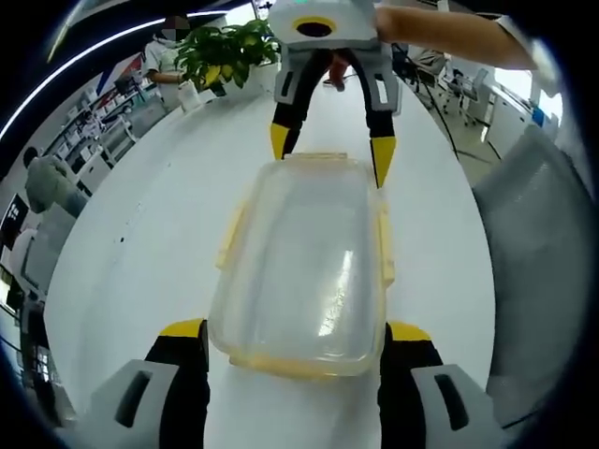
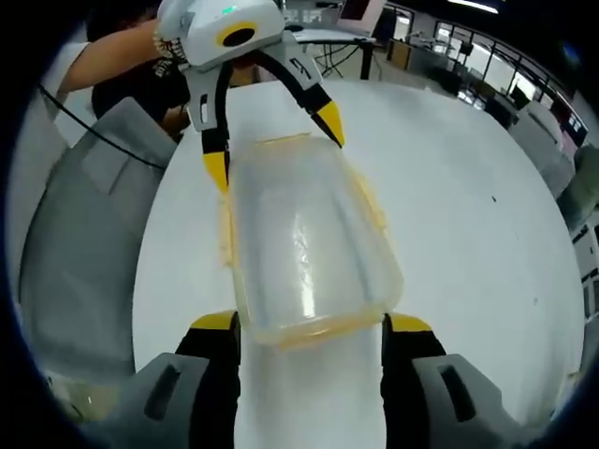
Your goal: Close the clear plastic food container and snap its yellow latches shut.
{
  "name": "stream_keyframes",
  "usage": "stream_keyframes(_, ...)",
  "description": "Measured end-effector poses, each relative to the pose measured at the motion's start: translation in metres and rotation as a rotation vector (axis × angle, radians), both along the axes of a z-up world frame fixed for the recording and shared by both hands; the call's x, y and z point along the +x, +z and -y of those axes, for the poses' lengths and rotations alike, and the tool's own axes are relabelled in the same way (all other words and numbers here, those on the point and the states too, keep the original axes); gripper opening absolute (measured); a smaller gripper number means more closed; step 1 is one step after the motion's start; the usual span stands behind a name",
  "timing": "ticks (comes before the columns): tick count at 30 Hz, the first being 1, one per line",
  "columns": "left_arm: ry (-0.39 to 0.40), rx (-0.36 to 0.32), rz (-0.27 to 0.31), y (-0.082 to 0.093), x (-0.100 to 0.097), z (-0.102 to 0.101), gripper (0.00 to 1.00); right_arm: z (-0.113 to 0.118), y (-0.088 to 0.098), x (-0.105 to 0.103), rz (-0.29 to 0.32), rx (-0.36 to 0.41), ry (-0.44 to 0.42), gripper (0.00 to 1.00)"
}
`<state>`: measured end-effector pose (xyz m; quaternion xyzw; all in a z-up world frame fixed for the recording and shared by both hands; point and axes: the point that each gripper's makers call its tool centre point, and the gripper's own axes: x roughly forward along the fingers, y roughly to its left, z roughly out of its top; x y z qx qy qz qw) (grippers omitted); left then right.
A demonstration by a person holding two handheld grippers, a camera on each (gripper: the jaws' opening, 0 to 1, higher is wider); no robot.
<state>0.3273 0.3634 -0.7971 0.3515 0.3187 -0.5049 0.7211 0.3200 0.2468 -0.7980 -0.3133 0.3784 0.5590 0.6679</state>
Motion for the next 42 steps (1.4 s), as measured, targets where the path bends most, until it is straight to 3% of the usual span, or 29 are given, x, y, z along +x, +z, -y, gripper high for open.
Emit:
stream_keyframes(10,-0.002,0.020,-0.001,0.000,0.001,-0.031,0.70,-0.031,0.001,0.002,0.004,0.032,-0.009,0.58)
stream_keyframes(23,-0.035,0.014,0.002,0.001,0.011,-0.034,0.70,-0.035,0.002,0.007,0.014,0.044,-0.040,0.57)
stream_keyframes(42,-0.034,0.012,0.006,0.001,0.049,-0.036,0.70,-0.038,0.002,0.048,0.029,0.015,-0.032,0.57)
